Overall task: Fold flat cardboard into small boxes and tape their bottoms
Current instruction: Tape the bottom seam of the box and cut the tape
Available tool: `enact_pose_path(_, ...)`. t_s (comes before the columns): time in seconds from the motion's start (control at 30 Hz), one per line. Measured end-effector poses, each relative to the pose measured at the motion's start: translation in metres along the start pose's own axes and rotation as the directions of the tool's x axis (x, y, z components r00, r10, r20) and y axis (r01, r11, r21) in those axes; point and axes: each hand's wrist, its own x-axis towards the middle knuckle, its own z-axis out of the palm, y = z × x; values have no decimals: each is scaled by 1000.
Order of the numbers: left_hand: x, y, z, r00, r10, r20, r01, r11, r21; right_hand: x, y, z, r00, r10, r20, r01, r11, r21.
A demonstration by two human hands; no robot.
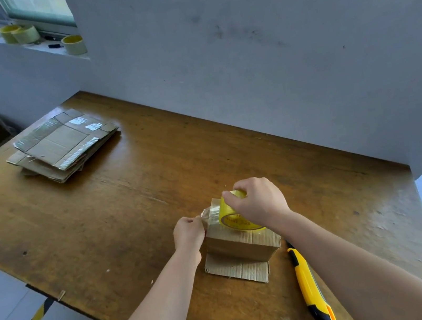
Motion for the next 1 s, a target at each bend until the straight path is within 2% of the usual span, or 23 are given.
enact_pose_path(0.1,-2,-3,6,997,-40,68,40,999,10,-1,0,-1,1000,8,10,-8,1000,-2)
enact_pose_path(0.27,7,-2,3,962,-239,135,228,970,88,-2,-1,2,1000,6,-15,-6,1000,11)
enact_pose_path(0.3,8,-5,0,968,-223,117,206,969,137,-2,0,2,1000,9,-19,-8,1000,13)
enact_pose_path(0.37,7,-10,-2,1000,10,4,-11,961,278,-3,0,3,1000,10,-20,-10,1000,11)
enact_pose_path(0.43,-1,-12,0,933,347,-90,-311,908,281,-2,1,3,1000,17,-20,-17,1000,13)
enact_pose_path(0.47,-8,-11,1,885,456,-95,-422,871,250,-2,1,4,1000,22,-19,-22,1000,14)
enact_pose_path(0.5,-14,-8,2,853,515,-83,-486,842,232,-1,2,4,999,24,-21,-24,1000,16)
enact_pose_path(0.63,-21,-10,-3,815,579,17,-555,773,307,1,1,6,1000,22,-22,-21,999,40)
enact_pose_path(0.73,-24,-11,-5,821,561,110,-558,745,366,0,0,8,999,18,-30,-17,1000,25)
enact_pose_path(0.8,-17,-5,-1,852,509,121,-515,779,358,0,1,7,999,14,-40,-13,1000,25)
enact_pose_path(0.9,-6,10,10,905,365,216,-407,892,195,-1,4,6,999,13,-37,-12,999,42)
enact_pose_path(1.0,-3,15,18,909,296,295,-340,934,110,-2,3,5,1000,4,-27,-2,998,60)
